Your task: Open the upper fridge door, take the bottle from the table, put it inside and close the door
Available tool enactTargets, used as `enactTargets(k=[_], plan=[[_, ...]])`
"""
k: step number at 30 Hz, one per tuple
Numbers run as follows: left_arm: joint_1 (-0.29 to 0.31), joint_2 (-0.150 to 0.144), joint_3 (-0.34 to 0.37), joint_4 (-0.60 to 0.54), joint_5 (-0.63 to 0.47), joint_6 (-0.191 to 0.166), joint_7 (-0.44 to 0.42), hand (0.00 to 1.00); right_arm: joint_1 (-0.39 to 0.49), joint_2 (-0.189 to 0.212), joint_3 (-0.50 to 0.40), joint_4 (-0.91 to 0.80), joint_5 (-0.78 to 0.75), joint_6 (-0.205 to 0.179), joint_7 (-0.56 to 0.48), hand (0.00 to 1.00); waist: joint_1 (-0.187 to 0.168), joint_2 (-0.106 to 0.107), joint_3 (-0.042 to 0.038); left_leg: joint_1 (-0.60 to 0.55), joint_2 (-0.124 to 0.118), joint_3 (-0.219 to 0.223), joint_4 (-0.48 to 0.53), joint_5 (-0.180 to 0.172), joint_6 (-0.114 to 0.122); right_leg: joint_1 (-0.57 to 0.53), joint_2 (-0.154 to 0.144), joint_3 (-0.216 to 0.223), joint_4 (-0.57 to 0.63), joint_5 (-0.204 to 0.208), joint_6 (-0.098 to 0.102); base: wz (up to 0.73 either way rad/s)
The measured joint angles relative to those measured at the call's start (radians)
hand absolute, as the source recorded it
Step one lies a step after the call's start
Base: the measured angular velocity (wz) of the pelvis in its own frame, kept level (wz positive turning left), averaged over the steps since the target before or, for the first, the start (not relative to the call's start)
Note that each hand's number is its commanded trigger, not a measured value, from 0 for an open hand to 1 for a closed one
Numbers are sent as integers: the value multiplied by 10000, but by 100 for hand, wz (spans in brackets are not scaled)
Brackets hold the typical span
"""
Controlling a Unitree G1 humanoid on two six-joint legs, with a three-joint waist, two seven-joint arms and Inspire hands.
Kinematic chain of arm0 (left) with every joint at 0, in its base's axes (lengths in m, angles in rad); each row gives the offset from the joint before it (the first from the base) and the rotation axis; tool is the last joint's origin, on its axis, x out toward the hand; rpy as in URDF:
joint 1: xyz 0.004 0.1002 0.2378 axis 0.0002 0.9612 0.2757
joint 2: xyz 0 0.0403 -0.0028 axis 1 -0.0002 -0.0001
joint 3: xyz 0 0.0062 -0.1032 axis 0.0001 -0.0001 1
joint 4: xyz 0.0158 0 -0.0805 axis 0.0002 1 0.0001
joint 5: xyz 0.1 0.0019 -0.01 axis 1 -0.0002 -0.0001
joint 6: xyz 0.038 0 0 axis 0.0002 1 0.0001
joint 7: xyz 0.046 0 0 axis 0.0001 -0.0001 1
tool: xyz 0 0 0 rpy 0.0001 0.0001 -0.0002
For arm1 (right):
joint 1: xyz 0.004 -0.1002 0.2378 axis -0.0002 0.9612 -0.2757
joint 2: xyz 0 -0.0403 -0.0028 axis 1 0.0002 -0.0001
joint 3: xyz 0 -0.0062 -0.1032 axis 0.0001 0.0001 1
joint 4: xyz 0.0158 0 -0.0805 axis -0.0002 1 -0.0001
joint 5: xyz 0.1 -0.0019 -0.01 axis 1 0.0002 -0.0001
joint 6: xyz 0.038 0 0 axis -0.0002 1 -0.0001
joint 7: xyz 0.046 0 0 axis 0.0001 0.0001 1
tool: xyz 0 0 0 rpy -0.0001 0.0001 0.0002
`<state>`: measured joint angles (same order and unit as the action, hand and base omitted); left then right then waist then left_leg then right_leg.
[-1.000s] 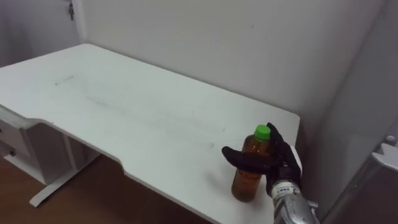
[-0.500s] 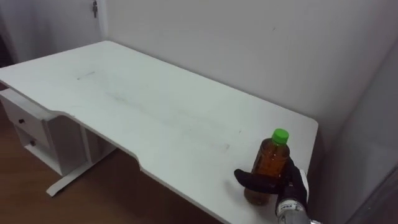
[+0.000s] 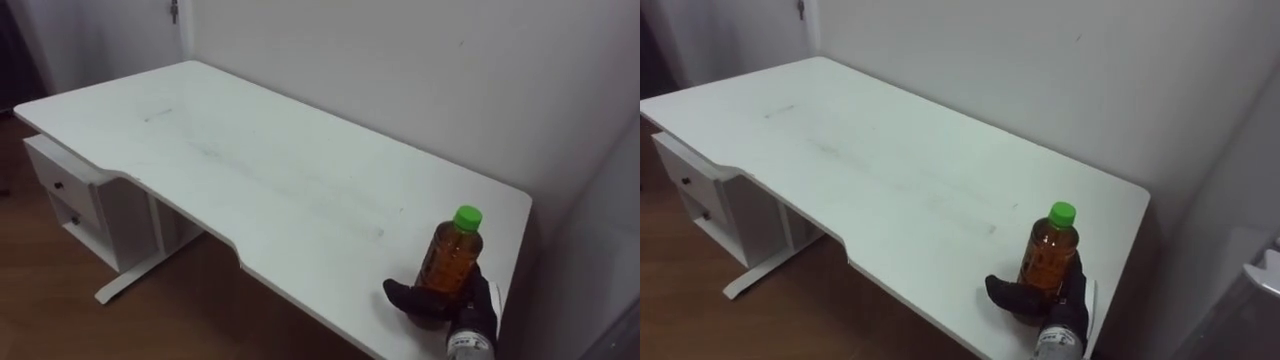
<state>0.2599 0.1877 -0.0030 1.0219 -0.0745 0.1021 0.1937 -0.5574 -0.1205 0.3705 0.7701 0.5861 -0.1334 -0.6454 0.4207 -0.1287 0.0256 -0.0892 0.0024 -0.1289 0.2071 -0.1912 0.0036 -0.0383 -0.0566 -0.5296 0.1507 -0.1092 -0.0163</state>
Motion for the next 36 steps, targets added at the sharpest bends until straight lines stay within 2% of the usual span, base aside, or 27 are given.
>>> enactTargets(k=[11, 12, 13, 32, 36], plan=[[-156, 3, -13, -1, -10, 1, 0, 0, -10, 1, 3, 90, -32, -217, -193, 0, -1, 63, 43, -39, -7, -5, 18, 3, 0, -37, -8, -8, 5, 0, 0, 0], [-183, 3, -15, -2, -10, 1, -1, 0, -13, 1, 3, 99, -34, -222, -191, 60, -1, 66, 46, -40, -9, -5, 22, 3, 0, -37, -11, -8, 5, 0, 0, 0], [-192, 3, -15, -2, -9, 1, -1, 0, -13, 1, 3, 102, -34, -222, -190, 100, -1, 68, 47, -42, -10, -6, 25, 3, 0, -37, -12, -9, 6, 0, 0, 0], [-227, 5, -3, 96, -3, 3, 0, 0, -27, -66, -108, 289, 11, -285, -285, 100, -18, 98, 59, -124, 4, 66, 32, 2, 3, -146, -17, 3, 6, 2, -4, 0], [-222, -7, 36, 125, 6, 3, -2, 0, -23, -68, -69, 109, 256, -160, -19, 100, -23, 108, 1, -23, 10, 185, -18, 8, 11, -126, -10, 91, 2, 3, -5, -6]])
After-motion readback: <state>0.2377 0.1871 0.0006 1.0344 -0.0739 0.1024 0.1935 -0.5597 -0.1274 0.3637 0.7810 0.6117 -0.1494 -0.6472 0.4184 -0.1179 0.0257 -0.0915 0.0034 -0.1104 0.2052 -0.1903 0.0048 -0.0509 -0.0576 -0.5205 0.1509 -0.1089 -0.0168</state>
